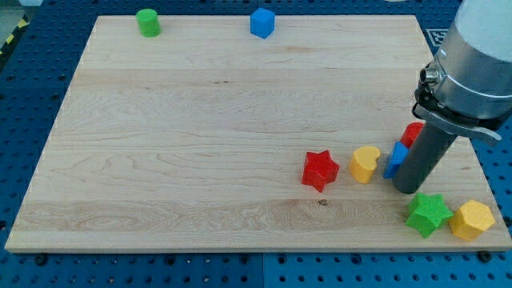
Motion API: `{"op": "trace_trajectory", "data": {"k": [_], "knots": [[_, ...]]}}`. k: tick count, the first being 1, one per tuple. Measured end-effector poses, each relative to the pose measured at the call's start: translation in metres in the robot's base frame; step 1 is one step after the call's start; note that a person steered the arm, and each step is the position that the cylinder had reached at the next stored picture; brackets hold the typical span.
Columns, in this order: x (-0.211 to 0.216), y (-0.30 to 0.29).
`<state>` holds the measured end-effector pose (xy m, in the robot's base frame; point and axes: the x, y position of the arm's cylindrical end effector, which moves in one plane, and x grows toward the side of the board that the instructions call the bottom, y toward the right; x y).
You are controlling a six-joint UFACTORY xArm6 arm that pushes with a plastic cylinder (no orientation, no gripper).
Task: Place the blue triangle above the red circle
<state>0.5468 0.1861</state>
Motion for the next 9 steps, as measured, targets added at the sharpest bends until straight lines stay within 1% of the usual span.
{"op": "trace_trajectory", "data": {"k": [2, 3, 6, 9], "knots": [[-0.025, -0.022], [-0.038, -0.024], [-0.044, -0.004], [-0.104, -0.004]]}}
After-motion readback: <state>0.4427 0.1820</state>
